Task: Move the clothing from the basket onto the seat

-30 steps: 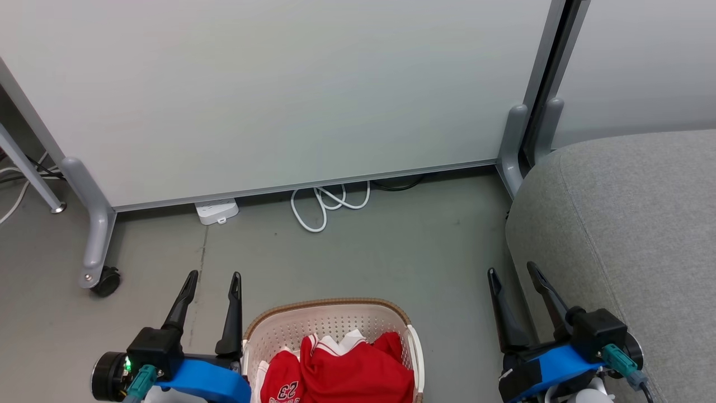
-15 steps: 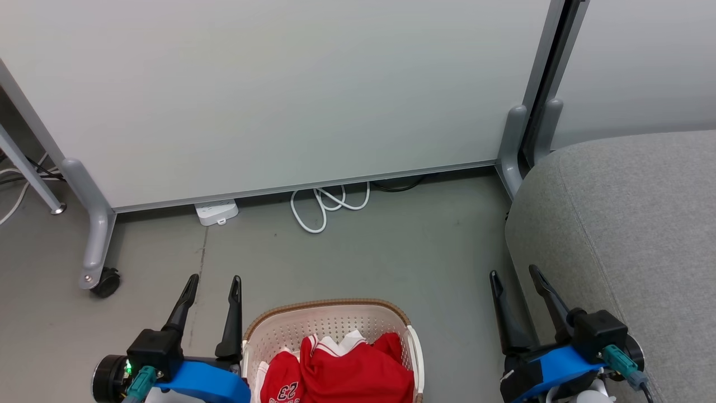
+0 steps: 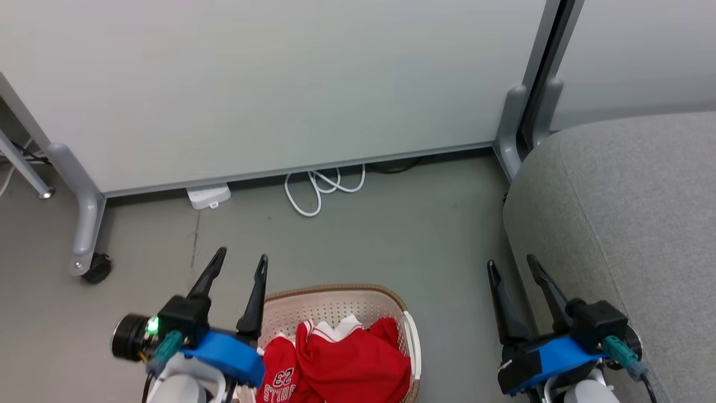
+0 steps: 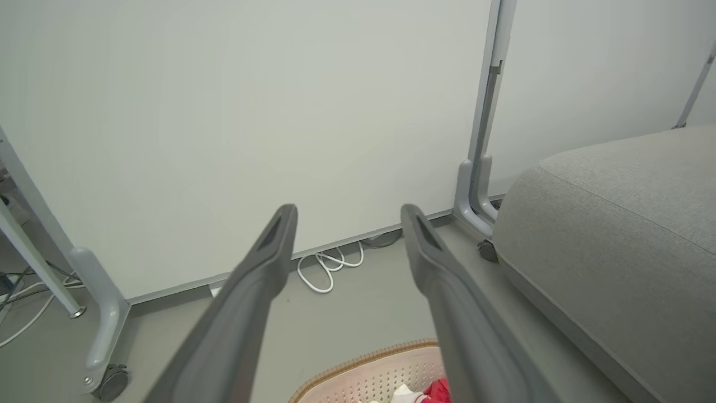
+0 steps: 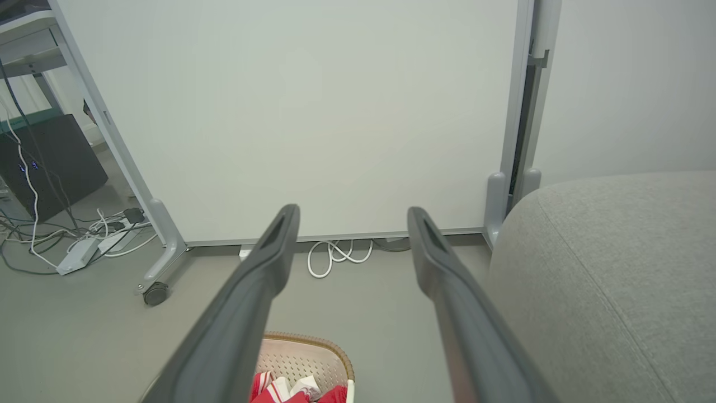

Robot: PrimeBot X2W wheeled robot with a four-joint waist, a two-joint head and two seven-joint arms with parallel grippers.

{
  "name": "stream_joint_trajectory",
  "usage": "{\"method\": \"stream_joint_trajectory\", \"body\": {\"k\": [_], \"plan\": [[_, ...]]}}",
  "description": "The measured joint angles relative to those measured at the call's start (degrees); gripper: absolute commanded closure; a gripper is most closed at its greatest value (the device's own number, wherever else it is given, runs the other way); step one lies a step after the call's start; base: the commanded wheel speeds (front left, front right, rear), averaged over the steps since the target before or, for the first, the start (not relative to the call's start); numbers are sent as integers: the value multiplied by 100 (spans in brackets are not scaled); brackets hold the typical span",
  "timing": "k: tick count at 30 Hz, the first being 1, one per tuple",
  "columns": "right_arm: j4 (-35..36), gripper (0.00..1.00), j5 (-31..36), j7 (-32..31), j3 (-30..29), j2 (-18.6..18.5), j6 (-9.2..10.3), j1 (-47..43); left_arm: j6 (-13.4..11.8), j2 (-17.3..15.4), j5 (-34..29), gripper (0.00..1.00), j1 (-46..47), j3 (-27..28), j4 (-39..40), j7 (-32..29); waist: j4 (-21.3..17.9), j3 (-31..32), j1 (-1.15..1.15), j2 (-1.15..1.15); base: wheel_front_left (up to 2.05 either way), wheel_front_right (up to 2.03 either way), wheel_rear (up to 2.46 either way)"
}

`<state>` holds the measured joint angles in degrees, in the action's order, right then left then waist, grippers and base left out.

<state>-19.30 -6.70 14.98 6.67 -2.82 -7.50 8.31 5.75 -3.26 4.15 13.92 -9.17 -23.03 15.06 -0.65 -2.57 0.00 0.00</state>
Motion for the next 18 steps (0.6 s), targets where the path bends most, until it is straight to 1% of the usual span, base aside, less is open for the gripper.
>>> {"method": "stream_joint_trajectory", "body": {"k": [3, 9, 13, 18], "plan": [[42, 0, -14, 0, -7, 0, 0, 114, 81, -73, -94, 0, 395, -186, -222, 1, -45, -190, 0, 0, 0, 0, 0], [140, 0, -31, 0, -30, -1, 0, 366, 147, -241, -229, 0, 1183, -661, -835, 2, -165, -675, 1, 0, 0, 0, 0], [226, 0, -47, 1, -35, -1, 0, 599, 156, -405, -293, 0, 1680, -1094, -1289, 0, -280, -1051, 1, 0, 0, 0, 0], [338, 0, -69, 1, -78, -3, 0, 868, 167, -575, -183, 0, 2248, -1801, -1804, 0, -438, -1554, 1, 0, 0, 0, 0]]}}
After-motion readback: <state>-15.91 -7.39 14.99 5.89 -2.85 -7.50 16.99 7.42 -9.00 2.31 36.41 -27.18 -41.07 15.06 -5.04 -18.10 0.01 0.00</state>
